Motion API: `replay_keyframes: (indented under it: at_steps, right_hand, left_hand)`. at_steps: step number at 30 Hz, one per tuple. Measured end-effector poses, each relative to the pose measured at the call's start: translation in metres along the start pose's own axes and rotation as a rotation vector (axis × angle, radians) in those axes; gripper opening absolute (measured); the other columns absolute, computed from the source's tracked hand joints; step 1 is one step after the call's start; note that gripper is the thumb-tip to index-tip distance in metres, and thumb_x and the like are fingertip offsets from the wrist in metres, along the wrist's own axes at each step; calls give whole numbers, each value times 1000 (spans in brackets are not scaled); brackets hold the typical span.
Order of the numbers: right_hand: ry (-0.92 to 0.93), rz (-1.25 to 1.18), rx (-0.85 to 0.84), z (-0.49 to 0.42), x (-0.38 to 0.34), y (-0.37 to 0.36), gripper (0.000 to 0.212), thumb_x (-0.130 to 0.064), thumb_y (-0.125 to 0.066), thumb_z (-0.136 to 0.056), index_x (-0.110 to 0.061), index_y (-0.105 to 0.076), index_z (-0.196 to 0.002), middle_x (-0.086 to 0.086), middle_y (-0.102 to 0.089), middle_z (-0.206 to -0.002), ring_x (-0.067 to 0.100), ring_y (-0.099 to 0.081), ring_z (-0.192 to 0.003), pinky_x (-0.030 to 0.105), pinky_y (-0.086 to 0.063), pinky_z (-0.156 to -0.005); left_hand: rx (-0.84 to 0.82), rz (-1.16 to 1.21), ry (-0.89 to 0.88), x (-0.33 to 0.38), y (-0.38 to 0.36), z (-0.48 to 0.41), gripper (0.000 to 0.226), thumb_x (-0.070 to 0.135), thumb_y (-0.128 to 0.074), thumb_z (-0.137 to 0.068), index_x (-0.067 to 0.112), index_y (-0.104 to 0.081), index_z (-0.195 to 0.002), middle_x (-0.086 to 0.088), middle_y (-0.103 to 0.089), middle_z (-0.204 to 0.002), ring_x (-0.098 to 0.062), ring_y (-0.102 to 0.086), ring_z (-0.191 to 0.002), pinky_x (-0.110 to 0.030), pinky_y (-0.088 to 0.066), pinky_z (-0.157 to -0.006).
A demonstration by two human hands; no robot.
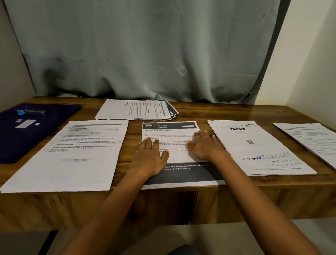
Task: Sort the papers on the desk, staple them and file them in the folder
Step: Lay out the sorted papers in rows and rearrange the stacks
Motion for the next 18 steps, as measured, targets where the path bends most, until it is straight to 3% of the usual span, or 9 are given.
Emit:
replay_keyframes:
  at_steps: [9, 12, 14, 16, 18]
  right_hand:
    - [156, -81, 7, -37, -37, 8, 60, -30, -28, -103, -4, -5, -151, 12, 3, -159, 24, 5, -147, 40, -2, -120]
    - [171, -105, 56, -43, -45, 8, 57, -31, -27, -103, -5, -9, -151, 12, -1, -159, 23, 2, -147, 41, -3, -118]
    - [163, -108, 52, -46, -46, 1, 57, -31, -26, -103, -8, -8, -152, 11, 0, -159, 24, 4, -147, 43, -3, -117]
    - [148, -98, 47, -49, -45, -7, 56, -32, -23, -103, -10, -8, -152, 11, 1, -159, 24, 4, -147, 43, -2, -117]
    - [134, -98, 68, -51, -44, -12, 55, -33, -20, -103, -11, -11, -152, 11, -2, -159, 23, 1, -147, 41, 0, -117]
  left_hand:
    - [-37, 40, 18, 2, 8, -4, 59, 46, -22, -101, 12, -21, -150, -17, -12, -158, -32, -10, -145, -44, -8, -117]
    - [44, 9, 8, 3, 30, -25, 57, 42, -23, -101, 9, -28, -146, -16, -23, -155, -32, -18, -143, -48, -6, -119]
    - [110, 44, -23, 7, 45, -45, 52, 38, -27, -101, 7, -31, -143, -16, -31, -150, -31, -25, -139, -48, -14, -117]
    - [88, 77, -47, 11, 45, -63, 53, 35, -29, -101, 7, -26, -146, -17, -26, -153, -31, -23, -141, -47, -17, -116]
    - [16, 77, -39, 10, 30, -75, 58, 37, -28, -102, 8, -15, -150, -15, -14, -158, -30, -12, -145, -46, -10, -119]
Point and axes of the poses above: each hand's wrist, its own z-axis away from the middle knuckle, its own y-axis out of the back of the hand, x = y × z, the point moved 10 cm from there along -z, towards the middle knuckle
